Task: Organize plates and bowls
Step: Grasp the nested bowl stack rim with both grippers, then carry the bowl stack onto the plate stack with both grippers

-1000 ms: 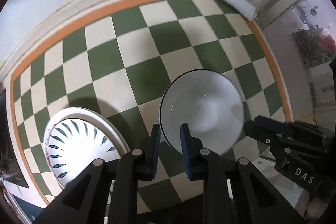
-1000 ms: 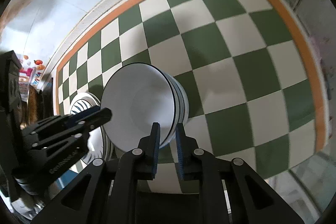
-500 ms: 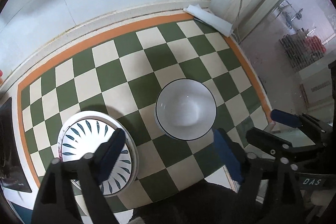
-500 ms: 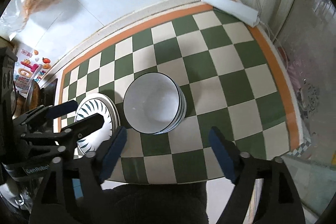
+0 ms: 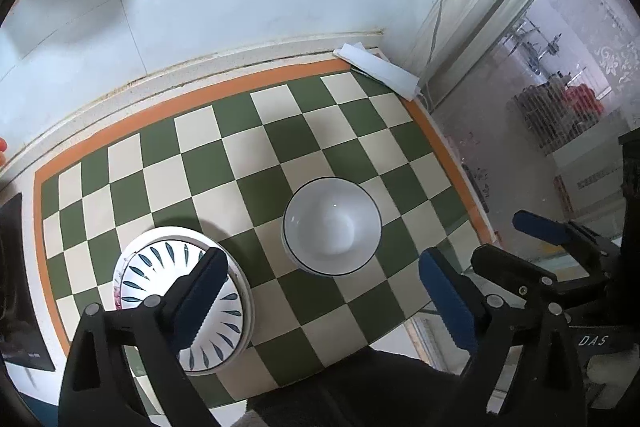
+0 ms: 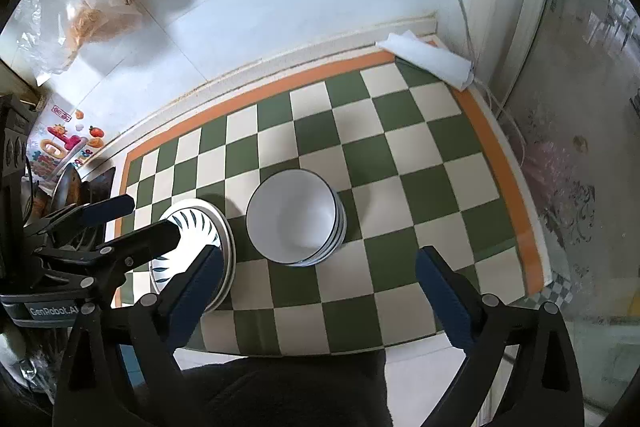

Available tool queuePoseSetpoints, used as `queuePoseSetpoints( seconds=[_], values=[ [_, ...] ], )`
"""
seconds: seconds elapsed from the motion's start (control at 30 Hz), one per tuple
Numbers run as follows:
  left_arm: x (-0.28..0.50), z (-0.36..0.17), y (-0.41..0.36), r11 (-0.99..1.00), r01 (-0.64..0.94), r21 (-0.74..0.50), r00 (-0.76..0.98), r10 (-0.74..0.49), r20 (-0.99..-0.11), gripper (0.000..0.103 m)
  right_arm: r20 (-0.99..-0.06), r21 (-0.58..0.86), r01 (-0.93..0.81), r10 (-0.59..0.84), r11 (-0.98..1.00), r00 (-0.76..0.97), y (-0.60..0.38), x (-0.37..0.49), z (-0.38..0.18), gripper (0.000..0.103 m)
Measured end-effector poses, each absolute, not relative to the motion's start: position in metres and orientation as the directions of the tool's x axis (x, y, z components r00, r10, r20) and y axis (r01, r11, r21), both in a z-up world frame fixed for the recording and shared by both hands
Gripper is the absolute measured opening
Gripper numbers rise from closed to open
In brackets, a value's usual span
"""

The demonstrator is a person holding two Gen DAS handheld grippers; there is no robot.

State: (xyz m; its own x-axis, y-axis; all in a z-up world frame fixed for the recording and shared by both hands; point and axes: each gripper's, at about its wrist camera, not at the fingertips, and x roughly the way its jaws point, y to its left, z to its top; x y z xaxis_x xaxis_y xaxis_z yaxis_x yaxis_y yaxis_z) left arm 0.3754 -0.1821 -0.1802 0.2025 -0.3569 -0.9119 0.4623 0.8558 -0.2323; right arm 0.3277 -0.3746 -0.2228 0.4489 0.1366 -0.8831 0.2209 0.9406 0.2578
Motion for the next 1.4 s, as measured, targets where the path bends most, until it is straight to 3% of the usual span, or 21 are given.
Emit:
queuePoseSetpoints(
  seconds=[0.27, 0.5, 0.67, 0.87, 1.03, 1.07, 1.13, 1.17, 1.4],
  values=[
    [0.403, -0.227, -0.190, 0.850, 0.406, -0.335, 0.061, -0.391, -0.918, 0.098, -0.875, 0.344, 0.206, 0.233, 0.916, 0.424, -0.388, 0.344, -0.255, 0.099],
    [0.446, -0.304, -0.198, 0.894, 0.298, -0.333, -0.043, -0.336, -0.941, 0.098, -0.797, 0.590, 0.272, 0.494, 0.760, 0.349, -0.411, 0.372, -0.352, 0.099],
    [0.469, -0.353, -0.204, 0.910, 0.234, -0.344, -0.133, -0.320, -0.938, 0.096, -0.757, 0.653, 0.350, 0.584, 0.671, 0.294, -0.418, 0.390, -0.423, 0.099],
    [0.478, -0.389, -0.208, 0.902, 0.183, -0.391, -0.237, -0.345, -0.908, 0.096, -0.690, 0.720, 0.370, 0.666, 0.587, 0.284, -0.417, 0.403, -0.468, 0.098],
    [0.479, -0.407, -0.209, 0.887, 0.162, -0.433, -0.288, -0.378, -0.880, 0.074, -0.675, 0.727, 0.391, 0.690, 0.564, 0.260, -0.416, 0.409, -0.489, 0.083],
    [0.479, -0.409, -0.209, 0.880, 0.153, -0.449, -0.295, -0.393, -0.871, 0.072, -0.664, 0.735, 0.390, 0.703, 0.554, 0.254, -0.414, 0.410, -0.494, 0.075],
    [0.478, -0.411, -0.211, 0.865, 0.147, -0.480, -0.301, -0.423, -0.855, 0.058, -0.650, 0.747, 0.388, 0.716, 0.541, 0.254, -0.413, 0.412, -0.498, 0.065],
    [0.477, -0.411, -0.212, 0.855, 0.146, -0.497, -0.307, -0.439, -0.845, 0.058, -0.639, 0.755, 0.386, 0.726, 0.530, 0.253, -0.412, 0.413, -0.501, 0.060],
    [0.471, -0.403, -0.211, 0.862, 0.150, -0.484, -0.254, -0.439, -0.862, 0.057, -0.658, 0.744, 0.369, 0.706, 0.557, 0.261, -0.408, 0.414, -0.502, 0.059]
  ],
)
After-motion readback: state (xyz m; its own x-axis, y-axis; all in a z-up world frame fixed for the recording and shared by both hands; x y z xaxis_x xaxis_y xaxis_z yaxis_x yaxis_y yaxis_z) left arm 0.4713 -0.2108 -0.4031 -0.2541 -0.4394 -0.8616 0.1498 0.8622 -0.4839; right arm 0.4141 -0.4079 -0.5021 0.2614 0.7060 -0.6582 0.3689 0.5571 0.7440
